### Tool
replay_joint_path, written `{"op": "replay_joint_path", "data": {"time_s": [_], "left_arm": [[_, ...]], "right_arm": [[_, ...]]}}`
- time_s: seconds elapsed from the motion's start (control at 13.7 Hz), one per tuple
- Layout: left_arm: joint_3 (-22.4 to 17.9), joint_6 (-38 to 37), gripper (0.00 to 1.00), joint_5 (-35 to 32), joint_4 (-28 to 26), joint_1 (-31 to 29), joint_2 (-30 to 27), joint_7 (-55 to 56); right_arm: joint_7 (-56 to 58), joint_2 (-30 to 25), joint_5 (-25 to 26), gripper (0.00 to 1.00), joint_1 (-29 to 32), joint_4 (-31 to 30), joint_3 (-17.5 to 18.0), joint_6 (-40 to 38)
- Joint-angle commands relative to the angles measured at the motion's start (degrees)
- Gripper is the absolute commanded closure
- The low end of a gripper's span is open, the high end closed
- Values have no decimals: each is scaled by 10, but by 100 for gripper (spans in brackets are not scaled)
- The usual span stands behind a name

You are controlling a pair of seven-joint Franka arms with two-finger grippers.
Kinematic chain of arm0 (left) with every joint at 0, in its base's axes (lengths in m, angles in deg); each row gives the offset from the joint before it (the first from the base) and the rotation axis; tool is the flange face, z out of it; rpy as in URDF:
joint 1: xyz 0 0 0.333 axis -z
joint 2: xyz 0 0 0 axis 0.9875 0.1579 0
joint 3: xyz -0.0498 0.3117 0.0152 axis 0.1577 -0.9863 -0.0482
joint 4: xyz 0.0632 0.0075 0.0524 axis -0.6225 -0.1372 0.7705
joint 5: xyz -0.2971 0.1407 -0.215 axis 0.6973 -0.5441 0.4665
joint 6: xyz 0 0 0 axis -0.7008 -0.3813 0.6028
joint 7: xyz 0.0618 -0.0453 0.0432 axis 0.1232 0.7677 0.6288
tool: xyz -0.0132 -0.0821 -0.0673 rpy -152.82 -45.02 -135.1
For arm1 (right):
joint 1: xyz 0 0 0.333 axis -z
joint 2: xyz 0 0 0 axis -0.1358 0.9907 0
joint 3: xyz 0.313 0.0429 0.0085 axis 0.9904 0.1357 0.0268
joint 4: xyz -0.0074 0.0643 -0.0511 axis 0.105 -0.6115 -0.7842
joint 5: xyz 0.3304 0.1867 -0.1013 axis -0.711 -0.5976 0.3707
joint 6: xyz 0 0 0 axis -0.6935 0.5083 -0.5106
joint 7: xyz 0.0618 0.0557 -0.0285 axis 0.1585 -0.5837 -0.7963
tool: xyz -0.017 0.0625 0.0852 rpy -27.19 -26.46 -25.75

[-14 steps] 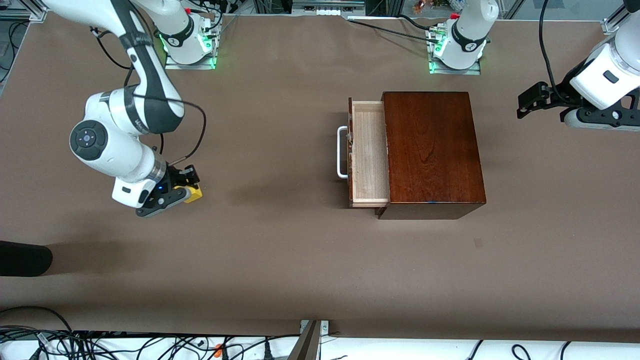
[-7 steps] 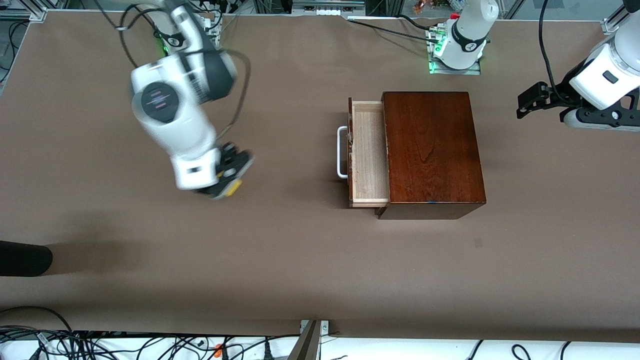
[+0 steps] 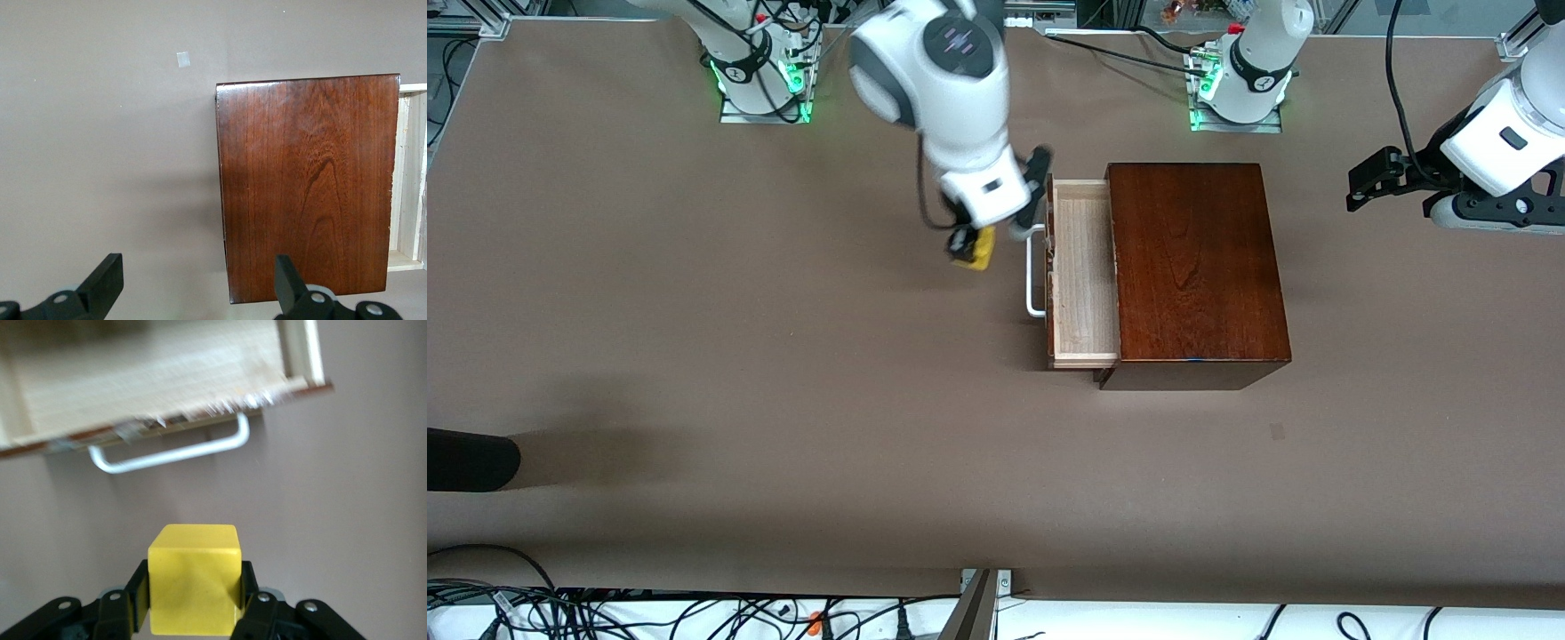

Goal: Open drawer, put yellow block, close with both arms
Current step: 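Carry the yellow cube with the right gripper over the open drawer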

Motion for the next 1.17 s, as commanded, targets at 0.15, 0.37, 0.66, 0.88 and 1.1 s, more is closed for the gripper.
{"op": "replay_joint_path", "data": {"time_s": [0.15, 0.37, 0.66, 0.88, 1.1], "left_arm": [[-3, -14, 0, 0, 19, 1, 9, -12], [-5, -14, 0, 0, 19, 1, 9, -12], [-5, -14, 0, 1, 19, 1, 9, -12], [-5, -14, 0, 1, 19, 1, 9, -12], [-5, -14, 0, 1, 19, 1, 9, -12]], "right_arm": [[16, 46, 6, 60, -45, 65, -5, 4], [3, 92, 7, 60, -74, 128, -7, 9], [-20, 123, 4, 60, -77, 157, -7, 37], [-34, 139, 2, 60, -78, 156, -6, 68], [-46, 157, -16, 61, -92, 155, -6, 86]]}}
